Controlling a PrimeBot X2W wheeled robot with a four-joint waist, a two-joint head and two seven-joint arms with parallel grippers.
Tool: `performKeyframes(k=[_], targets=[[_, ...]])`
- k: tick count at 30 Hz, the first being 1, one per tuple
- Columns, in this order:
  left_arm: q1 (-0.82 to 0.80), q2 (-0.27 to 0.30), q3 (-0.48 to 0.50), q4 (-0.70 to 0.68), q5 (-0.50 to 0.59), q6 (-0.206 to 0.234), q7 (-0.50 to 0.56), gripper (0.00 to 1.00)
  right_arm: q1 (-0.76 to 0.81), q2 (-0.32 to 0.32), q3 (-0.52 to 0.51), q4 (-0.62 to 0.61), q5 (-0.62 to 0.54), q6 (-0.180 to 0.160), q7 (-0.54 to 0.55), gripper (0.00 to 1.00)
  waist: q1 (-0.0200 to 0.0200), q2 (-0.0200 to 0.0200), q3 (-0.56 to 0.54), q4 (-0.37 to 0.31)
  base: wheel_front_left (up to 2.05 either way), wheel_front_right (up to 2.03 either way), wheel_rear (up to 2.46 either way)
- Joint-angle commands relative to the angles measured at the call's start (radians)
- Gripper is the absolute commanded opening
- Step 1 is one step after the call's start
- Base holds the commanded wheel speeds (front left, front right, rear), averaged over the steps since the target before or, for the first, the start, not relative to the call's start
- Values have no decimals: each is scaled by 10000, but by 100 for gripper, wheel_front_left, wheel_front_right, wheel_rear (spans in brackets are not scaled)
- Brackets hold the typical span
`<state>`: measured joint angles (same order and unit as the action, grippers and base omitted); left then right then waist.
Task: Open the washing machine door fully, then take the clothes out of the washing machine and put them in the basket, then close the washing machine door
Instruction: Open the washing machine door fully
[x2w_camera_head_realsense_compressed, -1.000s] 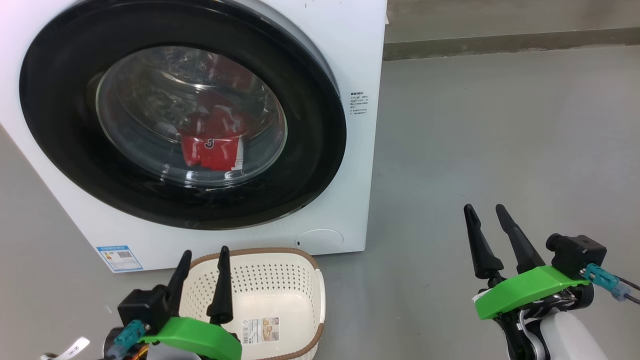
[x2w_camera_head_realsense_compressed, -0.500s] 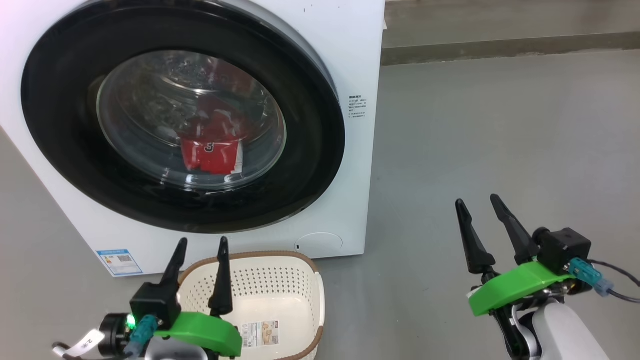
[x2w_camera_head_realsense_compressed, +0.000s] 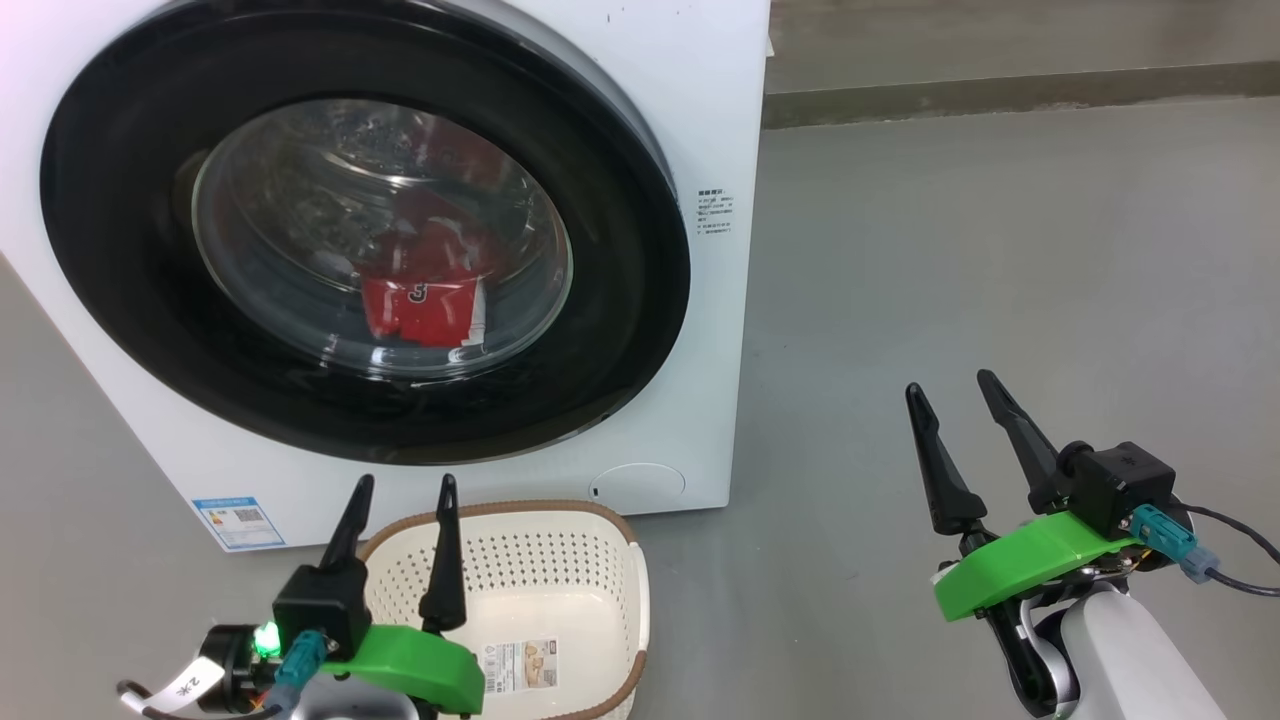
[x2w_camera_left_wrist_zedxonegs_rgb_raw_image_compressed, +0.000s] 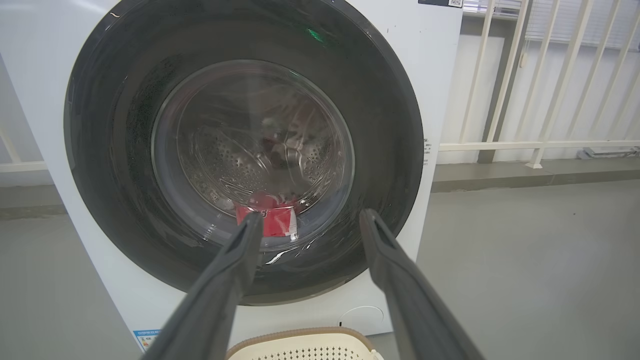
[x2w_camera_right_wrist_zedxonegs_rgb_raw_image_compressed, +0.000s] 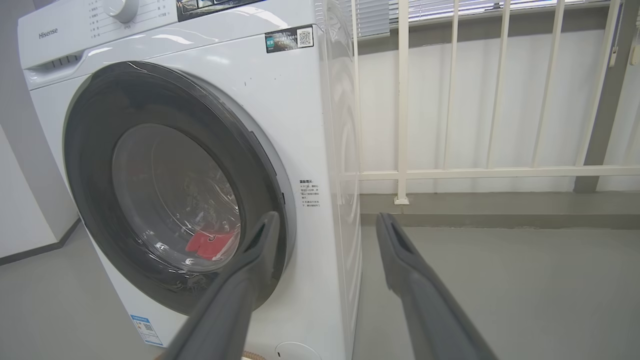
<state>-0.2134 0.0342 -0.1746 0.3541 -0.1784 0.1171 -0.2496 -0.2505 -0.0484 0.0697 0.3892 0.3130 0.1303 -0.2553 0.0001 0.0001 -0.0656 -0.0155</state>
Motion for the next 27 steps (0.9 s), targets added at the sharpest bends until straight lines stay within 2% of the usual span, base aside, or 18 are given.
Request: performKeyframes(k=[1,19,21,23,24,25,27], targets=[[-525,161,312,-181,-47,79,-122,100,-410,-18,211,-204,-4,4,-65,100,-1,-1,4,7,0,0,0],[-570,160,174,-777,-203,46,-122,100,-507,-18,15,-590,22,4,-65,100,-1,-1,762,238,0,0,0],[-620,160,144,-907,-212,46,-122,100,-606,-18,-19,-616,69,4,-65,55,-1,-1,980,295,0,0,0],[-702,160,93,-1074,-214,43,-122,100,-752,-18,-48,-691,97,4,-65,35,-1,-1,1234,361,0,0,0],[-746,160,62,-1155,-222,34,-122,100,-832,-18,-69,-727,130,4,-65,8,-1,-1,1358,401,0,0,0],[-789,160,27,-1234,-229,24,-122,100,-913,-18,-88,-751,153,4,-65,0,-1,-1,1477,445,0,0,0],[-867,160,-43,-1391,-248,16,-122,100,-1096,-18,-118,-762,340,4,-65,0,-1,-1,1709,537,0,0,0]])
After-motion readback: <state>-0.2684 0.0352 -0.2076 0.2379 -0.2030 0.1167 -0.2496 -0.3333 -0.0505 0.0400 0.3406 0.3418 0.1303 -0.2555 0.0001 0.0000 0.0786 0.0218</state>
